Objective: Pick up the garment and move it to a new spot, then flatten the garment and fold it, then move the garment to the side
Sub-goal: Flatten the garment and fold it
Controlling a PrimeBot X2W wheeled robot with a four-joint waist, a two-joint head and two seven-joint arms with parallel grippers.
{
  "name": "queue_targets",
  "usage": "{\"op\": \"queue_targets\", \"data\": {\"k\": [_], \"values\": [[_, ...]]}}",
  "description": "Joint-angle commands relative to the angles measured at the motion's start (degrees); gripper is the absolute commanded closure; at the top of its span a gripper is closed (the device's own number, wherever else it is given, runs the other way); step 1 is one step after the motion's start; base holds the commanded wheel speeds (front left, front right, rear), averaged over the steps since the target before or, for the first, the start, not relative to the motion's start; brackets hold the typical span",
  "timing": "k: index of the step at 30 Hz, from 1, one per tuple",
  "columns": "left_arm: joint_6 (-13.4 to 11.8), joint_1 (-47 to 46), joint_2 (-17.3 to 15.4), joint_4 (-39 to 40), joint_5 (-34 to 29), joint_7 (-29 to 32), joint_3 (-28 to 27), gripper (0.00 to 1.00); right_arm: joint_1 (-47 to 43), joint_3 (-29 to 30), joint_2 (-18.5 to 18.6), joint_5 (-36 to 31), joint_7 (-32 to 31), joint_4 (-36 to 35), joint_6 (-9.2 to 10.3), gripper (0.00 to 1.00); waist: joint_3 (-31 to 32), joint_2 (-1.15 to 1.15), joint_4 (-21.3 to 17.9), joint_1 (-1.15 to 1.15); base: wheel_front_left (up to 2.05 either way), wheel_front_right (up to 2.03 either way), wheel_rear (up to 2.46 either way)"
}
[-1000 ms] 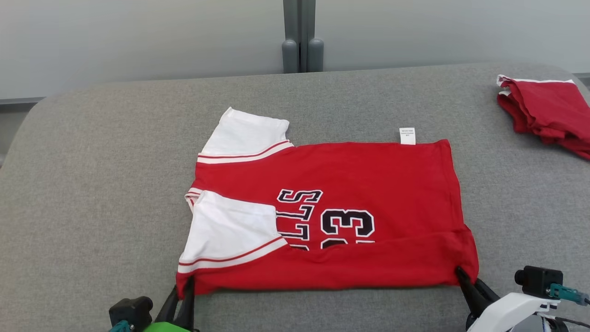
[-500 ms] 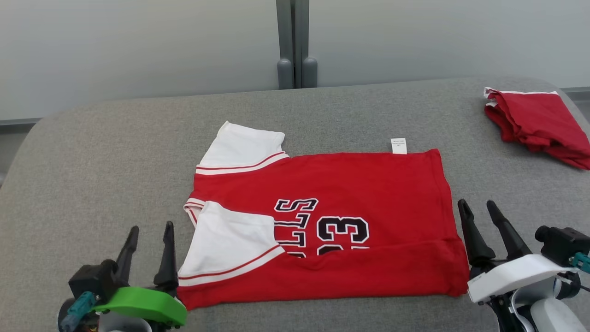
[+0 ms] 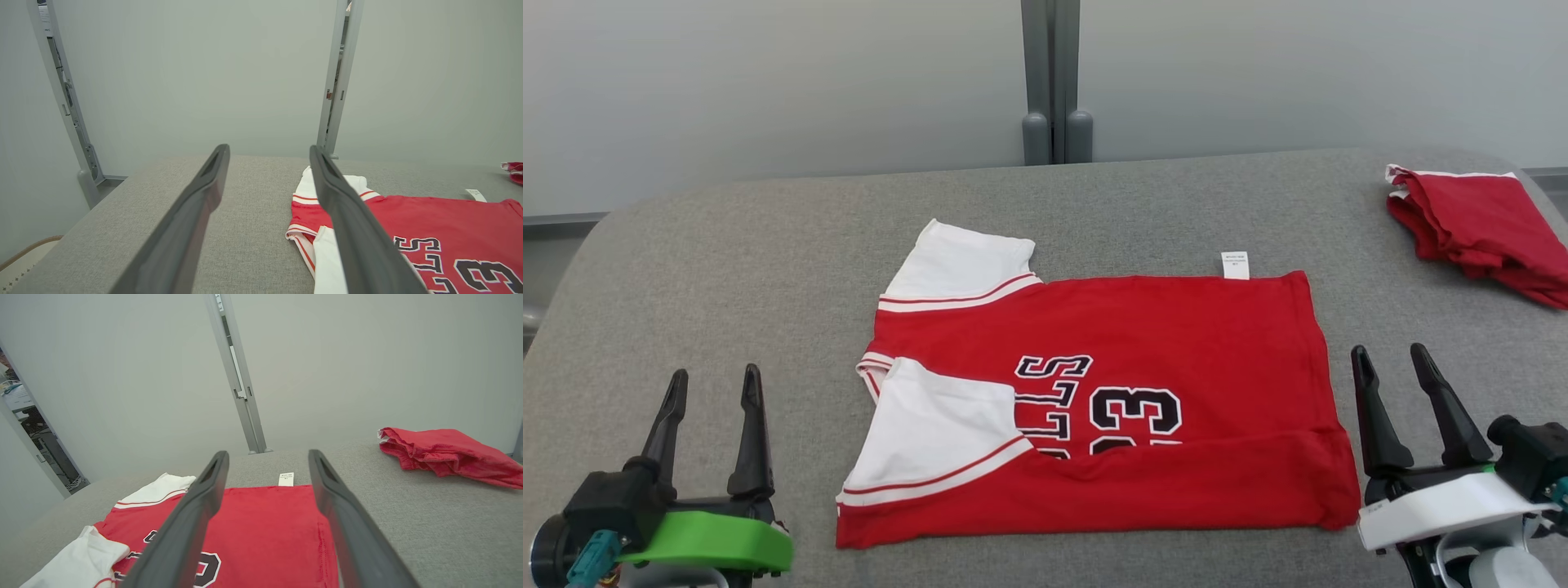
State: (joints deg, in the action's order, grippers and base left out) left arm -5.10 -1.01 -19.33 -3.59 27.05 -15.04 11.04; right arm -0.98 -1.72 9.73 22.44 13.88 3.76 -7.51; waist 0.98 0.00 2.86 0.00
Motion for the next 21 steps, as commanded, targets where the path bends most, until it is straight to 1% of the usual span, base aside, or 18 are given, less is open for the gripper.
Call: {"op": "queue_targets", "data": {"k": [1,5,11,18,21], "values": [[-0.35,1.28,-0.52,0.59,-0.71,-0.14,-0.45,0.0,-1.27,0.39,-0.17,-0.76,0.33,-0.46,0.05,0.0,0.02,0.0,0.07,0.0,0.0,0.0,0.0],[-0.78,3.61,-0.52,1.17,-0.28,-0.14,-1.07,0.0,-2.74,1.45,-0.68,-1.54,0.41,-0.75,0.05,0.0,0.05,0.0,0.12,0.0,0.0,0.0,0.0],[-0.39,4.55,0.08,0.86,-0.67,-0.14,-1.05,0.0,-3.32,2.05,-1.16,-2.47,-0.58,-0.25,0.05,0.0,0.01,0.0,0.19,0.0,0.0,0.0,0.0],[0.6,1.98,0.19,-0.96,-0.22,-0.09,-0.68,0.0,-1.01,1.72,-0.71,-3.71,-2.29,0.67,0.06,0.0,-0.5,0.0,-0.34,0.0,0.0,0.0,0.0],[1.75,-1.32,-0.99,-1.8,-0.62,0.84,-0.24,0.0,2.07,0.29,0.68,-4.2,-3.37,0.3,0.05,0.0,-1.63,0.0,-0.7,0.0,0.0,0.0,0.0]]}}
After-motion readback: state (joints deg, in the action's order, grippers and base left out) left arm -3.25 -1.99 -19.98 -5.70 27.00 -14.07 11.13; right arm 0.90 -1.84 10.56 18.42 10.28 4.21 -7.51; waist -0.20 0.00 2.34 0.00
